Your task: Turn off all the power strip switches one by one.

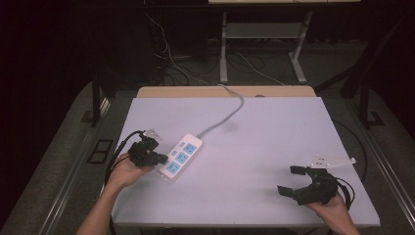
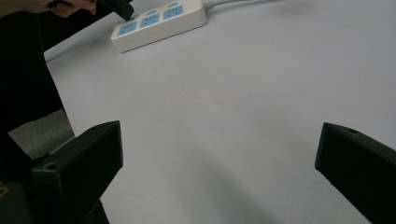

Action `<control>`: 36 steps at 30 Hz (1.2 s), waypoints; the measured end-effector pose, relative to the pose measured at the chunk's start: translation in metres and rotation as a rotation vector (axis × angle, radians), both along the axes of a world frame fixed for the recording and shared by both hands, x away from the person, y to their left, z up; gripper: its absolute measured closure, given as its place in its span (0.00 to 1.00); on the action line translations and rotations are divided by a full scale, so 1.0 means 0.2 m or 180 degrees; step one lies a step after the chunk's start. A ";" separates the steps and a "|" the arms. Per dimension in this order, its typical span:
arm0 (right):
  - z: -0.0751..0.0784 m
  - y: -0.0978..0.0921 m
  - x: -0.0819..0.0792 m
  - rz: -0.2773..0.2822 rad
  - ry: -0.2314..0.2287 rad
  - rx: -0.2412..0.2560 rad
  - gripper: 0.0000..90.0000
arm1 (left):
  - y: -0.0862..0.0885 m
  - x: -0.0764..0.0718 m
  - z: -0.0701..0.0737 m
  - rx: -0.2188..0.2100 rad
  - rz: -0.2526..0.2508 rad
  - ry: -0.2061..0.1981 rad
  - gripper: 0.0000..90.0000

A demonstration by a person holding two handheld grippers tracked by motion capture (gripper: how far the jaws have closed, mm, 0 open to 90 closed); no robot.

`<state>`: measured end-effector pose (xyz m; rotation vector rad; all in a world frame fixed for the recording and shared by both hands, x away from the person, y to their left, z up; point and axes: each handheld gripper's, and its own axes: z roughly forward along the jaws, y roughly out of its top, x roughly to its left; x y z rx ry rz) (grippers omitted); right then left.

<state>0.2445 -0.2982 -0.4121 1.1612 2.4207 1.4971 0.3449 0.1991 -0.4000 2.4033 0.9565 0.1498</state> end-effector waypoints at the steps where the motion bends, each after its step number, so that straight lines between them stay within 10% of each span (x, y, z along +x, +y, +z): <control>1: 0.00 0.00 0.00 0.0000 0.0001 -0.0002 0.01 | 0.00 0.00 0.00 -0.0018 0.0002 -0.0003 0.99; 36: 0.00 0.00 0.00 0.0006 -0.0002 -0.0023 0.01 | 0.03 0.00 -0.02 -0.0160 0.0062 0.0126 1.00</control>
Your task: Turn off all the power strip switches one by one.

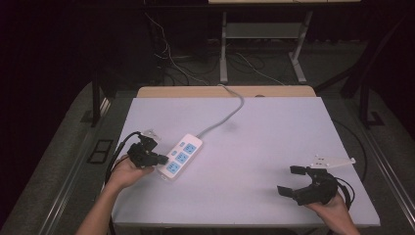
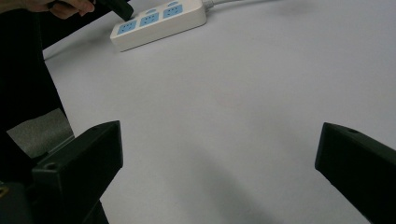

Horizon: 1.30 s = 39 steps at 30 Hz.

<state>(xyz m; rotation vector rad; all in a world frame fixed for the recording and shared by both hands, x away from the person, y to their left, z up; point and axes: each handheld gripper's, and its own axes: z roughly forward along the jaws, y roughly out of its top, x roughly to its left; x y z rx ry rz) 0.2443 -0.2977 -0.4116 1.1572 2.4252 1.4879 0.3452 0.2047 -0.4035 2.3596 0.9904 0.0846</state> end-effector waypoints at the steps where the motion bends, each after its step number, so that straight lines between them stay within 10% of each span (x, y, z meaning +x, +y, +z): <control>1: 0.00 0.00 0.00 -0.0004 -0.0003 0.0003 0.01 | 0.00 0.00 0.00 0.0003 -0.0011 0.0019 1.00; 39: 0.00 -0.01 0.00 -0.0012 -0.0001 0.0010 0.01 | -0.06 0.11 0.15 0.0016 -0.0087 -0.0148 0.99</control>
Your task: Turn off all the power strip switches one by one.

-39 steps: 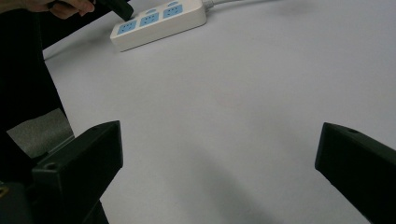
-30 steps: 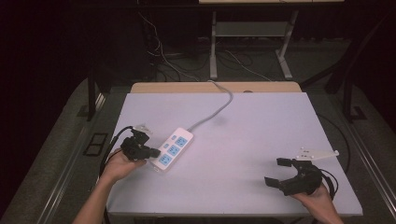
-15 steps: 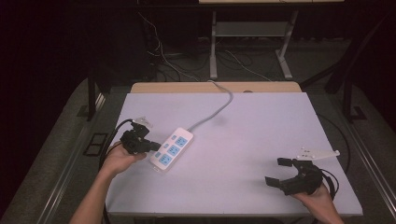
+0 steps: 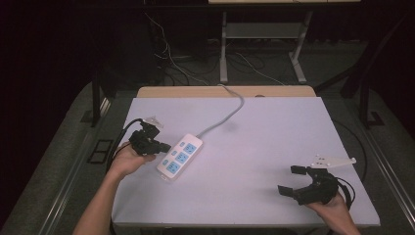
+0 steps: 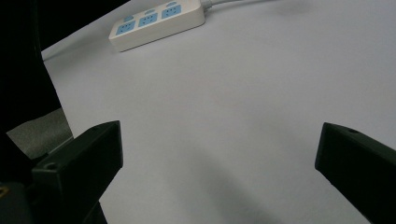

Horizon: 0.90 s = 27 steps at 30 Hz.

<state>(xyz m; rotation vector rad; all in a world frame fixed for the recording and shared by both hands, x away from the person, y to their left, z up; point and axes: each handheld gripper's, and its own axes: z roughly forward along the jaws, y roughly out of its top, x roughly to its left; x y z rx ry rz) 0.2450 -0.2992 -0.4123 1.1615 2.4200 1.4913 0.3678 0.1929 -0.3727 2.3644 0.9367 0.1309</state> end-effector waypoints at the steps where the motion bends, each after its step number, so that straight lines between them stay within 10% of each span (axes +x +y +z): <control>1: 0.00 0.00 0.00 0.0001 0.0000 0.0000 0.01 | 0.00 0.01 0.00 -0.0001 -0.0009 0.0000 0.99; 27: 0.00 0.00 0.00 0.0010 0.0001 -0.0006 0.01 | -0.06 0.07 -0.11 0.0021 0.0002 0.0034 0.99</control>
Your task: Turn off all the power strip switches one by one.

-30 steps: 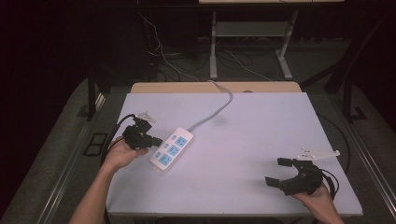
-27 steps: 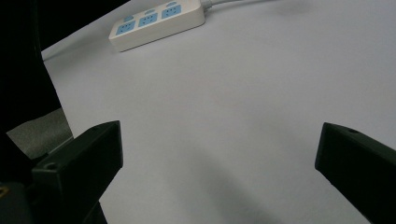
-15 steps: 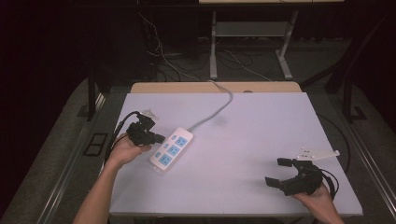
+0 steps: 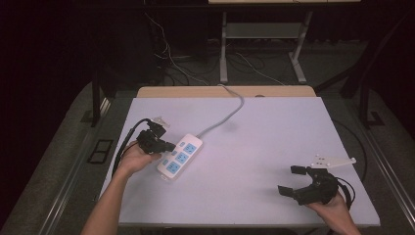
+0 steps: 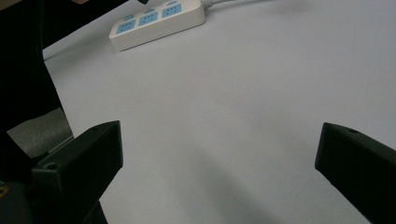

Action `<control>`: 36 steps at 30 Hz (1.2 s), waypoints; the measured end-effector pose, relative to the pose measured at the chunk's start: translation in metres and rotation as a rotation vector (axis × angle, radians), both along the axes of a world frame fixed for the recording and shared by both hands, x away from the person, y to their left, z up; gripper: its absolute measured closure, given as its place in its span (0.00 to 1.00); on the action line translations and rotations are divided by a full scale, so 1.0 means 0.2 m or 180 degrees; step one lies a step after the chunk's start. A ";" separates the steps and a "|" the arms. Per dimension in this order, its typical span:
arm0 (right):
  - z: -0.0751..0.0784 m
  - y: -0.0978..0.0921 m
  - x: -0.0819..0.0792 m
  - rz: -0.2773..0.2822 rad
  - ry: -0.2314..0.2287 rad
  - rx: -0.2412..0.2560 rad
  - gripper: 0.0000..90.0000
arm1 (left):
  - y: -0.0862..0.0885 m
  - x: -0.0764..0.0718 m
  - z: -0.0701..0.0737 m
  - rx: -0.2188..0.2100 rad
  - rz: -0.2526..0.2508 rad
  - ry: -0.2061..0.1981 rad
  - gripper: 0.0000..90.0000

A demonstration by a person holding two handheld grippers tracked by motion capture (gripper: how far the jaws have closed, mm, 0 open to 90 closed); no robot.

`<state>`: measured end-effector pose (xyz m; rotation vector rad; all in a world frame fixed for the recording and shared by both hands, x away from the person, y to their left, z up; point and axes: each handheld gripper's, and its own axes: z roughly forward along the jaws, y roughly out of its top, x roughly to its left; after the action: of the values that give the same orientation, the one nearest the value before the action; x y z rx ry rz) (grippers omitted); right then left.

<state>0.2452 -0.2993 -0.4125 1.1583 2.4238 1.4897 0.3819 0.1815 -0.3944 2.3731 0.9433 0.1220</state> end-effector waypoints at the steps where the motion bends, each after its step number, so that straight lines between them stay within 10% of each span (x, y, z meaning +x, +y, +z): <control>1: 0.00 0.00 0.00 0.0002 0.0000 -0.0002 0.01 | 0.00 0.00 -0.01 -0.0004 0.0001 0.0013 0.99; 36: 0.00 0.00 -0.01 0.0006 -0.0014 -0.0012 0.01 | 0.00 -0.02 -0.06 -0.0110 0.0134 0.0022 1.00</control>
<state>0.2440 -0.2991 -0.4115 1.1510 2.4245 1.4858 0.3785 0.1815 -0.4065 2.3243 0.9910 0.1130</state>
